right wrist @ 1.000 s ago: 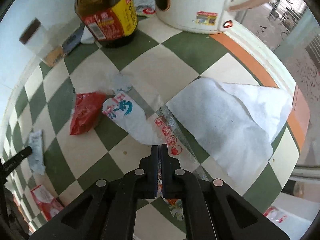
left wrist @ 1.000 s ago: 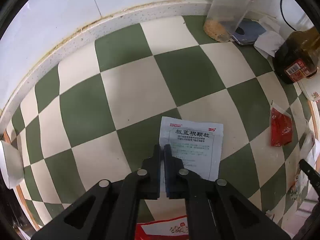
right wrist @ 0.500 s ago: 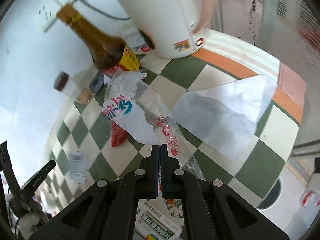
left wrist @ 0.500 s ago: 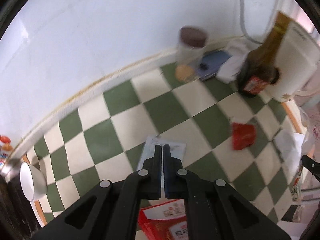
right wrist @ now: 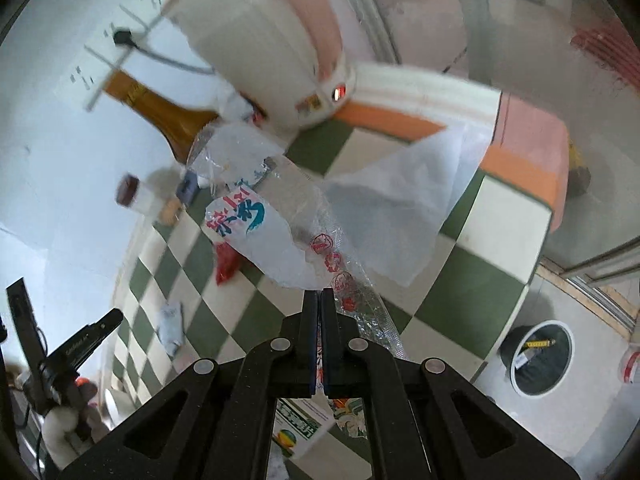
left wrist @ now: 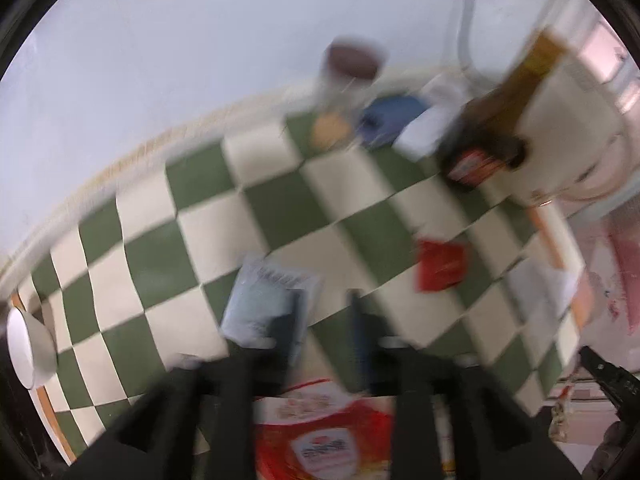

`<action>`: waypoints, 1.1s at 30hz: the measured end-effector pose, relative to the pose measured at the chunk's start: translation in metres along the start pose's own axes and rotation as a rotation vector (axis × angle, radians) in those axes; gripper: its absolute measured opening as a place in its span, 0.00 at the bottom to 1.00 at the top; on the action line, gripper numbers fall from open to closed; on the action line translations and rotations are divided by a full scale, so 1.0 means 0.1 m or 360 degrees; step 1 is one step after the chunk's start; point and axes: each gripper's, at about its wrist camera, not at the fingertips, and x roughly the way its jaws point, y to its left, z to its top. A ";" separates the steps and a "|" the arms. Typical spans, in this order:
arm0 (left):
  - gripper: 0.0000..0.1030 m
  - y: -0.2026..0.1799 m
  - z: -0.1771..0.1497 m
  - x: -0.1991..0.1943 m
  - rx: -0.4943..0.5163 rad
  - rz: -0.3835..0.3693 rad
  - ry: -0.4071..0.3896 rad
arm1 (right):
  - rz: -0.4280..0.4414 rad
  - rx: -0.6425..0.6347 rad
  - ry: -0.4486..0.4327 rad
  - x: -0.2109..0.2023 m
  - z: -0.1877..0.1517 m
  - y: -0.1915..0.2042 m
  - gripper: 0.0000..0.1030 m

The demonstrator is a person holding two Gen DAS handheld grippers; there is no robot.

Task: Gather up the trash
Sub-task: 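Grasp the white sachet with the left tool while the right tool grasps the clear plastic bag, then carry the sachet and plastic bag to the bin and release them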

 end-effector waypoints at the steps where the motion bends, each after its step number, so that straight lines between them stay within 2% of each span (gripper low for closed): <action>1: 0.55 0.10 -0.01 0.15 -0.0023 0.0007 0.0039 | -0.0012 -0.0004 0.0033 0.12 -0.02 0.01 0.01; 4: 0.55 0.33 -0.05 0.59 -0.0090 -0.0014 0.0232 | -0.0034 -0.0007 0.0088 0.35 -0.05 0.05 0.01; 6: 0.58 0.39 -0.08 0.80 -0.0097 -0.0010 0.0316 | -0.0054 -0.0022 0.0107 0.46 -0.06 0.09 0.01; 7: 0.63 0.35 -0.07 0.78 -0.0059 -0.0011 0.0251 | -0.0067 -0.0035 0.0119 0.52 -0.06 0.12 0.01; 8: 0.70 0.31 -0.05 0.80 -0.0026 0.0020 0.0248 | -0.0073 -0.0043 0.0126 0.55 -0.06 0.14 0.01; 10: 0.71 0.26 -0.03 0.86 0.0009 0.0103 0.0245 | -0.0091 -0.0067 0.0146 0.64 -0.06 0.18 0.01; 13: 0.70 0.22 0.00 0.89 0.0024 0.0151 0.0187 | -0.0110 -0.0085 0.0163 0.72 -0.06 0.23 0.01; 14: 0.62 0.23 0.01 0.88 0.0014 0.0156 0.0171 | -0.0113 -0.0088 0.0166 0.73 -0.05 0.25 0.01; 15: 0.35 0.23 0.02 0.86 0.0009 0.0163 0.0149 | -0.0114 -0.0091 0.0167 0.74 -0.04 0.28 0.01; 16: 0.21 0.24 0.03 0.82 0.0006 0.0141 0.0130 | -0.0115 -0.0096 0.0165 0.75 -0.04 0.29 0.01; 17: 0.17 0.24 0.04 0.79 0.0003 0.0133 0.0126 | -0.0115 -0.0098 0.0163 0.76 -0.04 0.29 0.01; 18: 0.09 0.24 0.05 0.76 0.0009 0.0133 0.0119 | -0.0111 -0.0101 0.0158 0.76 -0.03 0.30 0.01; 26: 0.06 0.00 0.00 0.18 0.0106 0.0084 -0.0040 | -0.0021 -0.0034 0.0082 0.54 0.00 0.20 0.01; 29: 0.07 -0.27 -0.04 -0.11 0.0193 0.0035 -0.0099 | 0.0034 0.0022 0.0026 0.34 -0.01 0.05 0.01; 33: 0.07 -0.91 -0.19 -0.42 0.0359 -0.0099 -0.0141 | 0.0089 0.0133 -0.0069 -0.02 -0.08 -0.29 0.01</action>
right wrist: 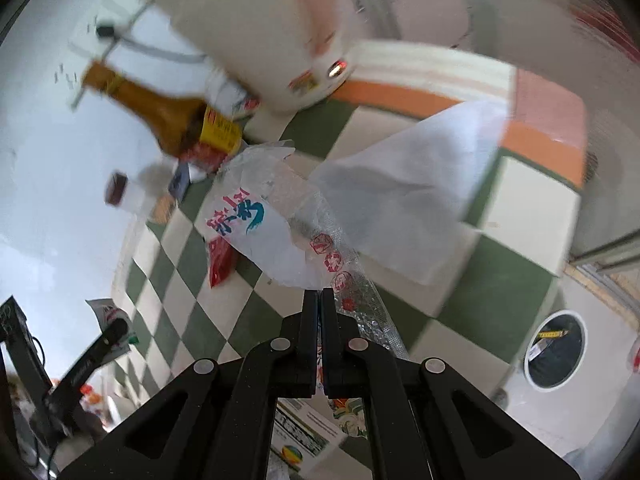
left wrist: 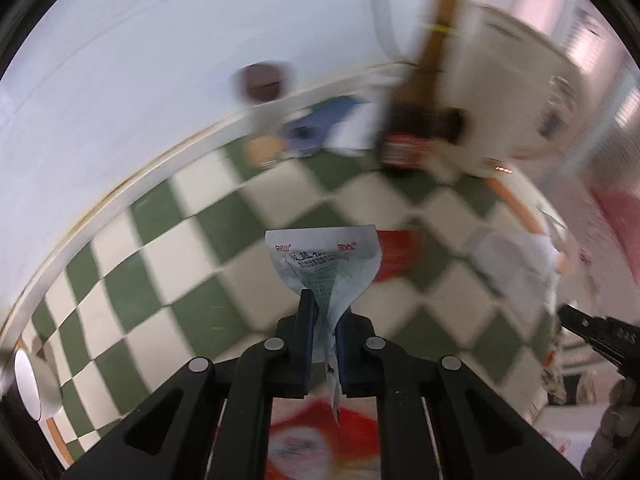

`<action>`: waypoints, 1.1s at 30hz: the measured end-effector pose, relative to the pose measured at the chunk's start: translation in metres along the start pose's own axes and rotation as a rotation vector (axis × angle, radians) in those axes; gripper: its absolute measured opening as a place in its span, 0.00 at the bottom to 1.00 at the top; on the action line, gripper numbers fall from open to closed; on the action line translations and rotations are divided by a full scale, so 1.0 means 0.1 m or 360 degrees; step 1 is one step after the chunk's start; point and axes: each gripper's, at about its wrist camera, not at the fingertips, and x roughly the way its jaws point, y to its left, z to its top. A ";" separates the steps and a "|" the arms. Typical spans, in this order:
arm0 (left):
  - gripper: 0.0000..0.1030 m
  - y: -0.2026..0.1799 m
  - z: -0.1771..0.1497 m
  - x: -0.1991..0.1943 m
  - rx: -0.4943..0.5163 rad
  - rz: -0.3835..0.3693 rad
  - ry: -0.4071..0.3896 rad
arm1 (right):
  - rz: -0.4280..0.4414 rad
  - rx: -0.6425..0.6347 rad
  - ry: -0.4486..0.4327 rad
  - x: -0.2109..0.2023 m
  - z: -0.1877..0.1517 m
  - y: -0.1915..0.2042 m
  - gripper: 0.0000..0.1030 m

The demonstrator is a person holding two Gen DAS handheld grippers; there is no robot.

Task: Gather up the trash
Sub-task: 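Carry the sachet and plastic bag to the bin and release them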

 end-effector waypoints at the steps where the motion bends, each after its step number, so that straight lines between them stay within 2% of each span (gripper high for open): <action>1: 0.07 -0.21 0.00 -0.04 0.0045 -0.0043 -0.0005 | 0.0007 0.0041 -0.0043 -0.16 -0.03 -0.16 0.01; 4: 0.07 -0.83 -0.01 -0.14 0.0195 -0.0169 -0.0009 | -0.0001 0.0142 -0.0139 -0.55 -0.11 -0.62 0.01; 8: 0.07 -1.74 -0.24 -0.20 0.0411 -0.0344 0.0045 | -0.0047 0.0320 -0.0231 -1.02 -0.32 -1.40 0.01; 12: 0.07 -2.81 -0.75 -0.09 0.0646 -0.0525 0.0193 | -0.0142 0.0580 -0.0267 -1.36 -0.80 -2.49 0.01; 14: 0.07 -3.21 -1.01 0.02 0.0732 -0.0579 0.0270 | -0.0184 0.0719 -0.0258 -1.40 -1.08 -3.02 0.01; 17: 0.07 -3.83 -1.58 0.39 0.0861 -0.0648 0.0443 | -0.0230 0.0903 -0.0225 -1.32 -1.51 -3.73 0.01; 20: 0.07 -4.32 -2.23 1.00 0.0949 -0.0673 0.0653 | -0.0246 0.1137 -0.0159 -0.96 -2.05 -4.65 0.01; 23: 0.07 -4.67 -2.89 1.79 0.1000 -0.0646 0.0849 | -0.0206 0.1314 -0.0091 -0.46 -2.43 -5.36 0.01; 25: 0.07 -4.86 -3.33 2.39 0.1012 -0.0622 0.0977 | -0.0157 0.1423 -0.0040 0.05 -2.70 -5.92 0.01; 29: 0.11 -5.13 -3.99 3.36 0.1059 -0.0578 0.1154 | -0.0093 0.1525 0.0001 0.81 -2.97 -6.65 0.01; 33: 0.14 -5.44 -4.58 4.12 0.1249 -0.0487 0.1227 | -0.0076 0.1529 0.0084 1.56 -3.09 -7.24 0.01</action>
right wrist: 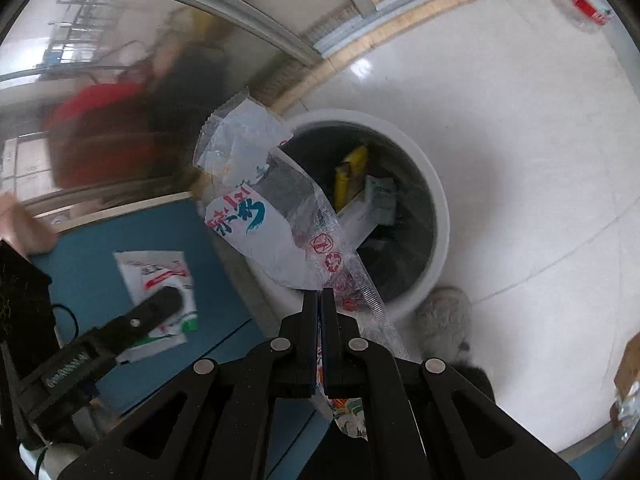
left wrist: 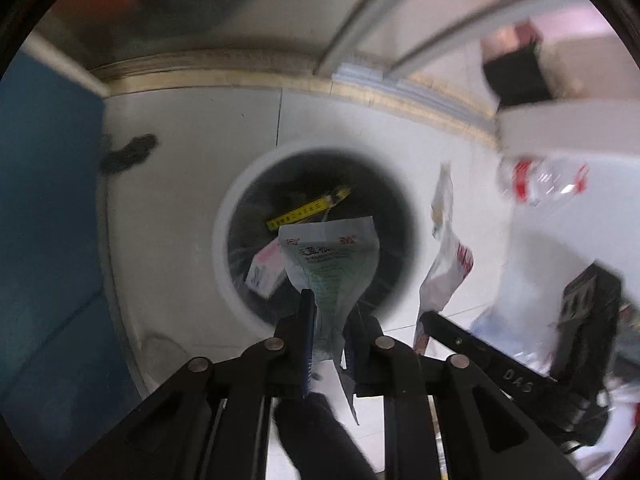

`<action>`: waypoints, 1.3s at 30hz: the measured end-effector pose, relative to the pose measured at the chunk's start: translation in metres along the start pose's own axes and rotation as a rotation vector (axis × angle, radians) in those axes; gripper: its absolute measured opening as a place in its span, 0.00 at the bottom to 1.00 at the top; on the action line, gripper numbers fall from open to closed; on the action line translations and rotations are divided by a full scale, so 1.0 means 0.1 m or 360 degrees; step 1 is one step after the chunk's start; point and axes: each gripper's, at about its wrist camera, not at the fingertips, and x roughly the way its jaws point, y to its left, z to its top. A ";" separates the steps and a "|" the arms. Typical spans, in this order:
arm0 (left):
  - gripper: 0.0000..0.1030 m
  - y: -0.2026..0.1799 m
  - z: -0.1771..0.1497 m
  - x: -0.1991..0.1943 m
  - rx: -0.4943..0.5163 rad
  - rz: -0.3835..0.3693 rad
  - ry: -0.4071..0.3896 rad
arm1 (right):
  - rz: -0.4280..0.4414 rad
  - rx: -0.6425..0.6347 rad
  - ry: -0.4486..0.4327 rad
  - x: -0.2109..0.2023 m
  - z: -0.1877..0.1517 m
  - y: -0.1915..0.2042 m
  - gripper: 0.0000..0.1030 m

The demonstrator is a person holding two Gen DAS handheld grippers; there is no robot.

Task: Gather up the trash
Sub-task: 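Carry the sachet and plastic bag to the bin and release them, then move both tools back over the counter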

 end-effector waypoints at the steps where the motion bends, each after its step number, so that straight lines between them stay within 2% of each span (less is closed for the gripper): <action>1: 0.14 -0.06 0.00 0.13 0.0026 0.0032 0.0013 | -0.0025 -0.0012 0.0026 0.14 0.06 -0.05 0.02; 4: 0.20 -0.08 0.06 0.41 0.0017 0.0114 0.0008 | -0.0098 -0.0053 0.0081 0.40 0.16 -0.16 0.03; 5: 0.36 -0.08 0.08 0.46 0.0005 0.0126 -0.0005 | -0.0118 -0.0062 0.0095 0.44 0.18 -0.18 0.06; 6: 0.64 -0.04 0.07 0.47 -0.0004 0.0133 -0.0026 | -0.0120 -0.0073 0.0109 0.48 0.19 -0.19 0.12; 7: 0.78 0.00 0.05 0.45 -0.0016 0.0141 -0.0057 | -0.0129 -0.0084 0.0111 0.48 0.19 -0.18 0.17; 8: 0.91 0.01 0.04 0.43 -0.0023 0.0152 -0.0086 | -0.0146 -0.0103 0.0100 0.47 0.19 -0.17 0.29; 9: 0.92 0.02 0.00 0.41 -0.0023 0.0171 -0.0099 | -0.0147 -0.0119 0.0093 0.46 0.18 -0.15 0.42; 12: 0.92 0.07 -0.01 0.33 -0.0003 0.0269 -0.0144 | -0.0156 -0.0165 0.0064 0.37 0.15 -0.08 0.61; 13: 0.92 0.09 -0.03 0.26 0.0002 0.0309 -0.0183 | -0.0186 -0.0191 0.0048 0.31 0.13 -0.04 0.64; 16: 0.92 0.11 -0.13 -0.03 0.0023 0.0400 -0.0303 | -0.0299 -0.0278 -0.0046 0.08 0.04 0.08 0.87; 17: 0.92 0.10 -0.18 -0.18 0.0028 0.0425 -0.0333 | -0.0348 -0.0301 -0.0075 -0.01 0.04 0.08 0.98; 21: 0.92 0.03 -0.42 -0.67 0.0051 0.0531 -0.0394 | -0.0509 -0.0371 -0.0208 -0.51 -0.18 0.29 1.00; 24: 0.92 -0.06 -0.67 -1.09 0.0059 0.0555 -0.0411 | -0.0579 -0.0416 -0.0290 -0.98 -0.41 0.52 1.00; 29: 0.92 -0.27 -1.08 -1.85 0.0041 0.0558 -0.0452 | -0.0627 -0.0481 -0.0371 -1.76 -0.85 0.83 1.00; 34: 0.92 -0.53 -1.51 -2.68 0.0046 0.0539 -0.0513 | -0.0652 -0.0537 -0.0479 -2.71 -1.41 1.13 1.00; 39: 0.92 -0.78 -1.89 -3.36 0.0077 0.0499 -0.0552 | -0.0611 -0.0577 -0.0557 -3.56 -1.89 1.37 1.00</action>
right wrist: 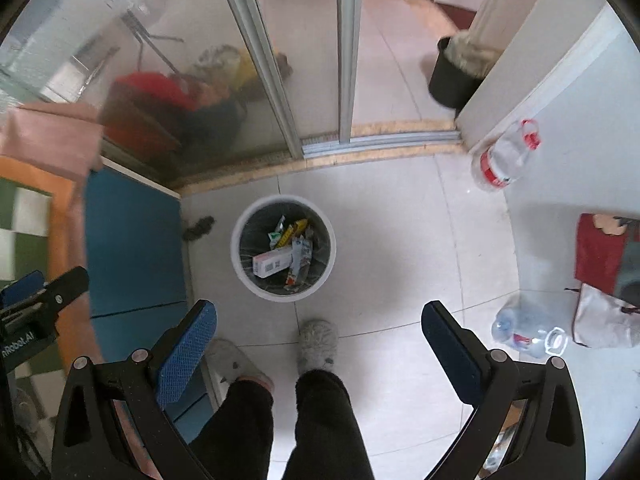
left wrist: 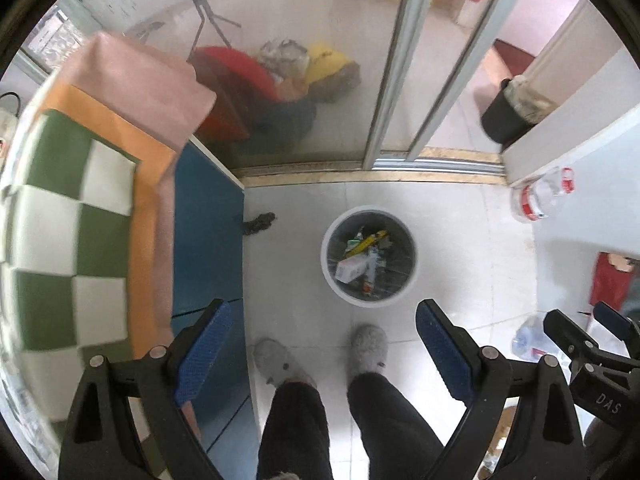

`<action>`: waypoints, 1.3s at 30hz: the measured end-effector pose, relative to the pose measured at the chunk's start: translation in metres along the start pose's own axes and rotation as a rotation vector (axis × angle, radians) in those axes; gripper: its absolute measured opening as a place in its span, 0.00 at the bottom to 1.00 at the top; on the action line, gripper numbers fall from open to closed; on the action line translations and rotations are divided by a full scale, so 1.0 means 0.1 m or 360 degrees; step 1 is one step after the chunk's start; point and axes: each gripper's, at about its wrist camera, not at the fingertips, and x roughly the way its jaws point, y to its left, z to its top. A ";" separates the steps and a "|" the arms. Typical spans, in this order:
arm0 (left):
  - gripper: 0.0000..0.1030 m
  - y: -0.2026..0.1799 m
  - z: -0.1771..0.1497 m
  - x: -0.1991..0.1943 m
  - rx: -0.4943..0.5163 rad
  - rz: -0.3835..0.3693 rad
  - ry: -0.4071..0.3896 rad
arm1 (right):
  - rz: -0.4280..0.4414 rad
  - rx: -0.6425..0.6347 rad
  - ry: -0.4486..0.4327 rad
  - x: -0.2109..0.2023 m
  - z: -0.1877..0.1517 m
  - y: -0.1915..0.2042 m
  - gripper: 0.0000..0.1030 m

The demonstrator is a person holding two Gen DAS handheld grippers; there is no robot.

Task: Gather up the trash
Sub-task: 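Move both tools back over the counter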

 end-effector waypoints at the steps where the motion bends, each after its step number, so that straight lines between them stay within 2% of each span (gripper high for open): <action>1: 0.92 0.00 -0.02 -0.14 0.0002 -0.0008 -0.0009 | 0.0005 0.0002 -0.0008 -0.16 -0.02 -0.01 1.00; 7: 0.92 0.06 -0.09 -0.86 -0.0034 -0.0097 -0.0092 | 0.0052 -0.0005 -0.0081 -0.96 -0.10 0.03 1.00; 14: 0.92 0.24 -0.07 -1.44 -0.0087 -0.0151 -0.0267 | 0.0148 -0.0019 -0.0154 -1.56 -0.05 0.22 1.00; 18: 0.92 0.55 0.01 -1.70 -0.0174 -0.0068 -0.0414 | 0.0239 -0.0055 -0.0212 -1.80 0.07 0.48 1.00; 21: 0.92 0.96 0.08 -1.88 -0.0304 0.0035 -0.0523 | 0.0325 -0.0119 -0.0223 -1.88 0.18 0.85 1.00; 23: 0.92 1.31 0.11 -1.95 -0.0402 0.0075 -0.0595 | 0.0378 -0.0202 -0.0226 -1.93 0.25 1.26 1.00; 24: 1.00 1.57 0.10 -1.99 -0.0469 0.0074 -0.0635 | 0.0396 -0.0232 -0.0221 -1.92 0.26 1.41 1.00; 26: 1.00 1.95 0.08 -2.01 -0.0557 0.0083 -0.0642 | 0.0449 -0.0342 -0.0190 -1.90 0.31 1.94 1.00; 29: 1.00 2.64 -0.04 -2.00 -0.0714 0.0263 -0.0612 | 0.0515 -0.0470 -0.0131 -1.82 0.35 2.64 1.00; 31: 1.00 3.18 -0.16 -1.94 -0.0842 0.0460 -0.0540 | 0.0552 -0.0595 -0.0102 -1.70 0.38 3.31 1.00; 34: 1.00 3.95 -0.42 -1.73 -0.1028 0.0650 -0.0407 | 0.0570 -0.0746 -0.0071 -1.48 0.39 4.20 1.00; 36: 1.00 4.51 -0.62 -1.49 -0.1160 0.0700 -0.0282 | 0.0554 -0.0833 -0.0059 -1.31 0.39 4.72 1.00; 38: 1.00 4.94 -0.77 -1.26 -0.1258 0.0693 -0.0186 | 0.0513 -0.0937 -0.0035 -1.05 0.39 5.35 1.00; 39: 1.00 5.09 -0.84 -1.15 -0.1292 0.0676 -0.0151 | 0.0499 -0.0964 -0.0026 -0.96 0.38 5.50 1.00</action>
